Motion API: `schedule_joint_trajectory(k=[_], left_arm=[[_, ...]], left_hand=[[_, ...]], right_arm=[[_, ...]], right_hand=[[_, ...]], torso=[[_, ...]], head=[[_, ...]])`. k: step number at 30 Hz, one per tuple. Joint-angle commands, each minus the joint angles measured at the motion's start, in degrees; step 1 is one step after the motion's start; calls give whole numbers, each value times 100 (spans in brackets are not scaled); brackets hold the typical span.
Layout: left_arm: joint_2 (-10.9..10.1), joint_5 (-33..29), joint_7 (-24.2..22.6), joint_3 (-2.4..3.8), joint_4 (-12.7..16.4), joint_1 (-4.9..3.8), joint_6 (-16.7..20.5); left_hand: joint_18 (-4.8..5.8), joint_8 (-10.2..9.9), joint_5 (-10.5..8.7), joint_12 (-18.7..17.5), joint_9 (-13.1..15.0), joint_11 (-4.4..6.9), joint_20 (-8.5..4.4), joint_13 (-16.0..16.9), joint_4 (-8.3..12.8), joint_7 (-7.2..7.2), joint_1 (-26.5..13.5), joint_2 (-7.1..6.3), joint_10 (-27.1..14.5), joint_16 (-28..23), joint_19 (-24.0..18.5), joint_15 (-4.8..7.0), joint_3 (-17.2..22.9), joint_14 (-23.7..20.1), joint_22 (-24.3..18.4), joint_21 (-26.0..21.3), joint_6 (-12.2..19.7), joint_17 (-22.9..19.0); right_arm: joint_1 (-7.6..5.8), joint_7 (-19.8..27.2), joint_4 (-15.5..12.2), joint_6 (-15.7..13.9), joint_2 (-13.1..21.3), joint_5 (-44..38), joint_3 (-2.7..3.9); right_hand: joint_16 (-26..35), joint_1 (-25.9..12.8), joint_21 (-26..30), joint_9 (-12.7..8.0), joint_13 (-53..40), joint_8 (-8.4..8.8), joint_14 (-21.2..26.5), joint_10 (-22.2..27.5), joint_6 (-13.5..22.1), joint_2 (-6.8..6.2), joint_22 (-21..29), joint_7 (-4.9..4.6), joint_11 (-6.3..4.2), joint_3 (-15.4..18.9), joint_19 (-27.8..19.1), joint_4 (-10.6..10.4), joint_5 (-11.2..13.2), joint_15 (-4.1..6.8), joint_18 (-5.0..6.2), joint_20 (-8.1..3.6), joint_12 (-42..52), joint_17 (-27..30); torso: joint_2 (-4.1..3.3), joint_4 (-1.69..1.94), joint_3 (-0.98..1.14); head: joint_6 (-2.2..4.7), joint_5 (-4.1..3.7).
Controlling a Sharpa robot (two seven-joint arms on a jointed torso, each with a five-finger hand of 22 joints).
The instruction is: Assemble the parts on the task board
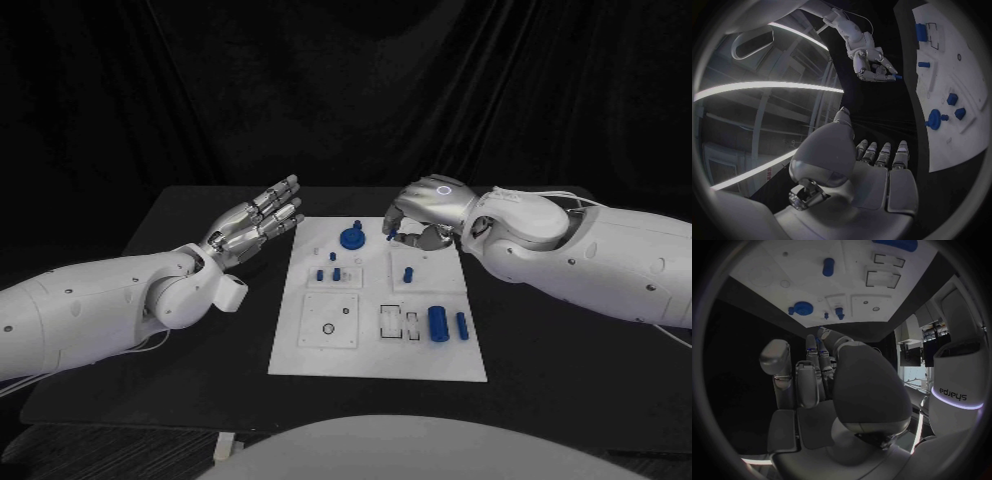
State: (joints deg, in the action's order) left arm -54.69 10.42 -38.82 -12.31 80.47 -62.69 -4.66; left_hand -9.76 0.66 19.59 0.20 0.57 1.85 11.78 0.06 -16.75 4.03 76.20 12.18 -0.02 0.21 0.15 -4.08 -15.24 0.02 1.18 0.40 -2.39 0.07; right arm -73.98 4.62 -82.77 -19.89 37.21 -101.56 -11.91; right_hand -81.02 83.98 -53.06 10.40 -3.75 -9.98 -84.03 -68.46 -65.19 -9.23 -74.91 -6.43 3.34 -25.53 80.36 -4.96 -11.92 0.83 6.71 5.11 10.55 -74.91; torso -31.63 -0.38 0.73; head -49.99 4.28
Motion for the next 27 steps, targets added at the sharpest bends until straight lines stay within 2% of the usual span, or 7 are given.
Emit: schedule_joint_trajectory(k=[1, 3, 4, 8, 13, 19, 27], left_arm=[[3, -43, -450, 6, 25, 10, 95], [-2, -43, -475, 6, 35, 12, 129], [-5, -43, -488, 6, 40, 12, 146], [-16, -43, -532, 6, 53, 14, 215], [-21, -43, -568, 6, 63, 16, 257], [-14, -43, -545, 6, 71, 17, 224], [-16, -43, -501, 6, 78, 18, 177]], left_hand=[[-44, -22, -25, -20, -11, -10, -19, -6, 3, 21, -50, 16, 2, -21, 1, 35, -40, -2, -8, -18, 13, -7], [-47, -27, -27, -20, -17, 37, -59, -6, 1, -30, -67, 35, 2, -21, 0, 60, -46, -2, -16, -19, 46, -7], [-49, -28, -29, -20, -18, 91, -99, -6, 0, -120, -87, 46, 2, -21, -1, 80, -57, -2, -22, -20, 56, -7], [-50, -39, -50, -20, -29, 143, -158, -6, -1, -230, -114, 60, 2, -21, -2, 120, -75, -2, -28, -21, 114, -7], [-49, -41, -71, -20, -31, 76, -196, -6, 0, -387, -142, 82, 2, -21, -2, 138, -89, -2, -31, -21, 129, -7], [-48, -33, -35, -20, -24, 20, -196, -6, 1, -452, -141, 115, 2, -21, -1, 120, -80, -2, -28, -20, 99, -7], [-47, -28, 57, -20, -18, -27, -190, -6, 11, -501, -94, 143, 2, -21, 0, 103, -56, -2, -26, -19, 71, -7]], right_arm=[[78, -181, -85, 180, -73, -14, 3], [125, -187, -94, 230, -126, -14, 3], [158, -192, -91, 265, -163, -14, 3], [293, -216, -57, 393, -304, -14, 3], [481, -256, 46, 563, -520, -100, 3], [646, -293, 155, 631, -715, -299, 3], [791, -342, 248, 704, -919, -360, 3]], right_hand=[[-2, -25, -10, 7, 1, -19, -317, -46, -18, 29, -667, -3, -10, 39, -1, 11, 14, 34, -31, -34, -32, -463], [-2, -25, -10, 7, 1, -19, -317, -46, -18, 29, -667, -3, -10, 39, -1, 11, 14, 34, -31, -34, -32, -463], [-2, -24, -9, 7, 2, -16, -317, -45, -14, 28, -666, -4, -9, 39, -1, 12, 13, 34, -30, -35, -35, -464], [-1, -22, 5, 8, 4, -7, -317, -42, -2, 26, -663, -6, -7, 38, -4, 16, 12, 34, -28, -36, -48, -462], [1, -18, 22, 9, 5, -1, -317, -38, 7, 26, -659, -8, -6, 36, -8, 21, 8, 34, -26, -37, -58, -460], [1, -19, 28, 10, 5, 6, -318, -38, 16, 20, -657, -11, -3, 38, -8, 24, 4, 33, -25, -38, -67, -460], [8, -25, 33, 12, 5, 19, -316, -36, 32, 11, -656, -15, 1, 42, -9, 29, 2, 31, -25, -38, -82, -452]], torso=[[0, 1, -2], [-1, 2, 0], [-1, 4, -1], [-4, 2, 1], [-5, 1, 3], [-4, -1, 2], [-5, -2, 2]], head=[[-1, 32], [-1, 50], [-1, 55], [-1, 90], [-1, 131], [-1, 140], [-1, 159]])
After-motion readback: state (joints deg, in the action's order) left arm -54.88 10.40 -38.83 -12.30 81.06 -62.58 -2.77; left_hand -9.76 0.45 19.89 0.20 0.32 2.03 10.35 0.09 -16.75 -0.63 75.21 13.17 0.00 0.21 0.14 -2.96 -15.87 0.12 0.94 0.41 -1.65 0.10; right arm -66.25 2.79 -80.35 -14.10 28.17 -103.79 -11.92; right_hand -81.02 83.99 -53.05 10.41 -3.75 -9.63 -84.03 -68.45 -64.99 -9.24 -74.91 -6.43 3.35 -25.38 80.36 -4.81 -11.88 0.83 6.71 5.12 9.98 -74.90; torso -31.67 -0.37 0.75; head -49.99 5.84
